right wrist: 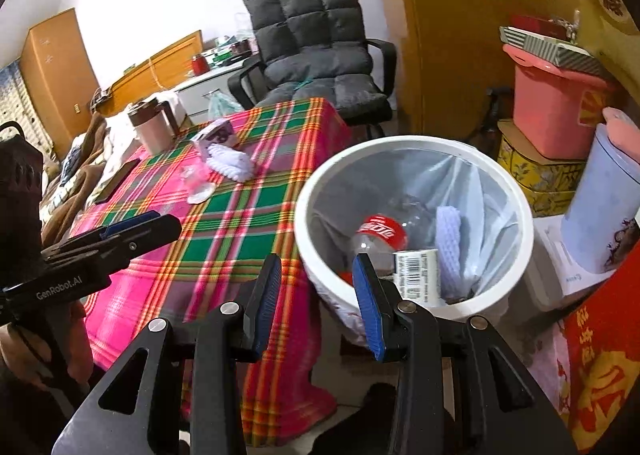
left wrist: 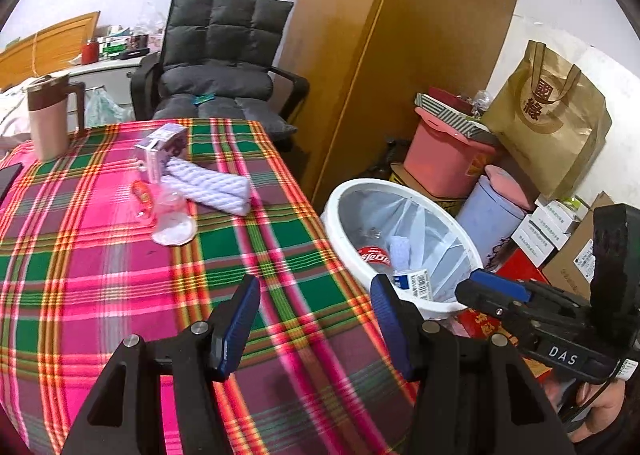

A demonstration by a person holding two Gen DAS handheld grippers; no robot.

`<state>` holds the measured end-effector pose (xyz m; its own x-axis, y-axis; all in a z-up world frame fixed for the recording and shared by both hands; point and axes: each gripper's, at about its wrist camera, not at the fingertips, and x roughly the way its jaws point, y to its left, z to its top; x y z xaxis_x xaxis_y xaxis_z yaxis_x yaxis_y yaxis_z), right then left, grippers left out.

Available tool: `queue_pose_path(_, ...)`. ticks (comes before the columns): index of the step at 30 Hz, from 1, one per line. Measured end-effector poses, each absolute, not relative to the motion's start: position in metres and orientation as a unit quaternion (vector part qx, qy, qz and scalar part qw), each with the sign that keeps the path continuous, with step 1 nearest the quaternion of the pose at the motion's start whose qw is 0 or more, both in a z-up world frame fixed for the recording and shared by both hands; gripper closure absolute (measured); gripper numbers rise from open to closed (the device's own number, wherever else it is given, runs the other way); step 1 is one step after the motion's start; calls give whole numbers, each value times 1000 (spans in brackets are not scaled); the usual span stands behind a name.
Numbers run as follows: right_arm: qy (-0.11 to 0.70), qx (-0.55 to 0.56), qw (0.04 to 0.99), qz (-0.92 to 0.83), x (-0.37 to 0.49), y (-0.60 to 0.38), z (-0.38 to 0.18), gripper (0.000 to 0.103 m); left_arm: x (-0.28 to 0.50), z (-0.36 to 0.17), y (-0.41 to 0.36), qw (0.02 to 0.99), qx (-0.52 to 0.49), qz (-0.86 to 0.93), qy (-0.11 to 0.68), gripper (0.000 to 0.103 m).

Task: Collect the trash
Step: 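Move both tools back over the table toward the remaining trash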

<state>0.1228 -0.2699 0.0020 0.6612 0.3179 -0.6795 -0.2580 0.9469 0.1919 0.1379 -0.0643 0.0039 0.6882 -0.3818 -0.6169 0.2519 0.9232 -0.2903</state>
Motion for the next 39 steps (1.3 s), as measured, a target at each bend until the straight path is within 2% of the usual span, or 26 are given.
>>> queue_pose_path(20,387,13,896,219,121,-233,1,63,121,-2,-10,922,-114,-110,353,46)
queue_pose_path(39,388,-6,891,234,140,-209,5,63,146,-3,15,923,-125,-83,354,46)
